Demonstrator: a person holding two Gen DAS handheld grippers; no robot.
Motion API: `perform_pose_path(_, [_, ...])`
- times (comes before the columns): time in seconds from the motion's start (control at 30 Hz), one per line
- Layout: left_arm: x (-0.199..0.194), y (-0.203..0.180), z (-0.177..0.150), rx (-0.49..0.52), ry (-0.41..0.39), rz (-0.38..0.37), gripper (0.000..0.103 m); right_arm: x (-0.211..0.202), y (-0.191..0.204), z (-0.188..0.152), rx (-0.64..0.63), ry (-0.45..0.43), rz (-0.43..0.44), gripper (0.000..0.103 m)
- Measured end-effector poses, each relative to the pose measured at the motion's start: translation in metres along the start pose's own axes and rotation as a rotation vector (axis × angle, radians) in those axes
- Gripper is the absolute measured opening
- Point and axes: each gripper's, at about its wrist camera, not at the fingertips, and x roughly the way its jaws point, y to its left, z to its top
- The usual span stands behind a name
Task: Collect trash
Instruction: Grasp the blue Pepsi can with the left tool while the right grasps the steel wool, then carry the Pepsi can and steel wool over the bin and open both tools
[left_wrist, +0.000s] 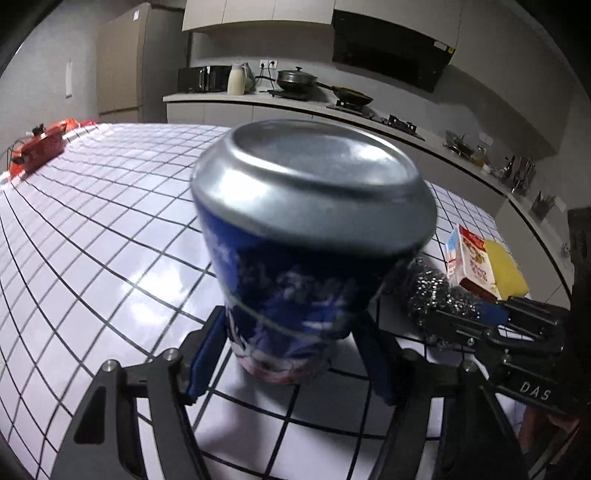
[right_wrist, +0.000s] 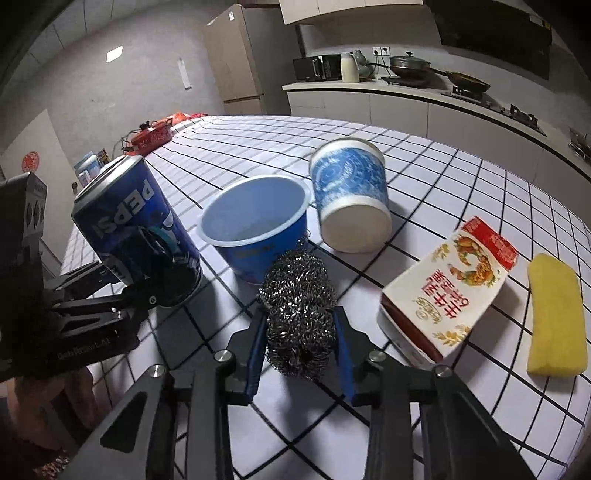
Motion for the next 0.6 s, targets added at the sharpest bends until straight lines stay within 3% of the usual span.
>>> perform_pose_path(0.4, [-0.009, 0.016, -0.004, -0.013, -0.009, 0.022, 0.068, 0.013, 0.017, 0.010, -0.021, 0.007, 0.030, 0.033])
perform_pose_path(0.6, [-0.019, 0.009, -0.006, 0.021, -0.027, 0.022, 0.068, -0.009, 0.023, 0.002, -0.024, -0.031, 0.024, 0.033])
